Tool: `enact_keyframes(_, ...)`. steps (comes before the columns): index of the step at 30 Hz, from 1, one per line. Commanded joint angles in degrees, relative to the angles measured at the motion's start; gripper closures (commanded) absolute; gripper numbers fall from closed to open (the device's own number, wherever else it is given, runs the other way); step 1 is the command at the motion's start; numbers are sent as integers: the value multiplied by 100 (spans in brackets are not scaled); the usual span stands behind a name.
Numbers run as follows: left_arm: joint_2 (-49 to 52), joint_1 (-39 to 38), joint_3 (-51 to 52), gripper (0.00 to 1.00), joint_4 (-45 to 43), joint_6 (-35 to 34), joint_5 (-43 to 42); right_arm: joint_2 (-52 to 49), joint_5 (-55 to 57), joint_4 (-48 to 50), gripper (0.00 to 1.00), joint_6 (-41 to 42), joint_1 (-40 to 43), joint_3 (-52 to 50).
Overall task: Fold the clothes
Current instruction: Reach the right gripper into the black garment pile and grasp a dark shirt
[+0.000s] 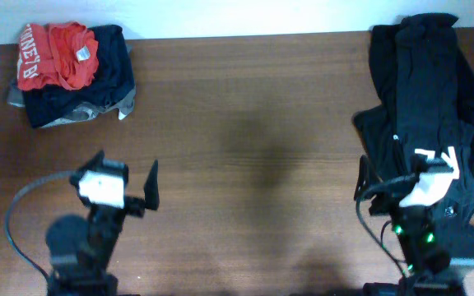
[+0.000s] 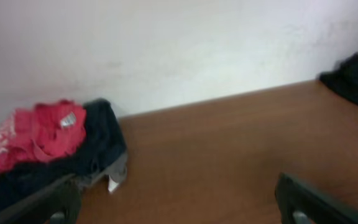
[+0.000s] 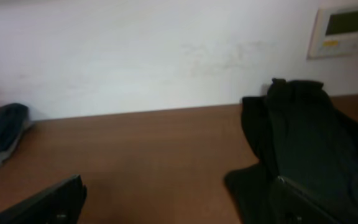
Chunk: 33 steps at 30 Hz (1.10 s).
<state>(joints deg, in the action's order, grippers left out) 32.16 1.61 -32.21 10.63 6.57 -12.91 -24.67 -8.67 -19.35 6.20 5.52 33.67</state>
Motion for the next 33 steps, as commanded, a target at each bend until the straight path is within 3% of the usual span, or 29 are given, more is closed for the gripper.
enact_keyframes(1, 999, -2, -1034, 1, 520, -24, -127, -756, 205, -236, 1, -31, -22, 809)
enact_keyframes(13, 5438, -330, -5595, 1, 4207, 365, -450, -4765, 162, -3130, 1, -44, -22, 4572)
enact_keyframes(16, 6343, -481, -6389, 1, 4774, 365, -450, -5536, 164, -3348, 2, -42, -20, 5198)
enact_keyframes(22, 7536, -619, -6627, 1, 4634, 363, -647, -6393, 334, -3318, 1, 129, 195, 5403)
enact_keyframes(28, 8133, -623, -6627, 1, 4513, 361, -846, -7213, 334, -3362, 1, 1211, 1478, 5399)
enact_keyframes(33, 8140, -691, -6627, 1, 4430, 365, -857, -7908, 334, -3283, 1, 1235, 2308, 5399)
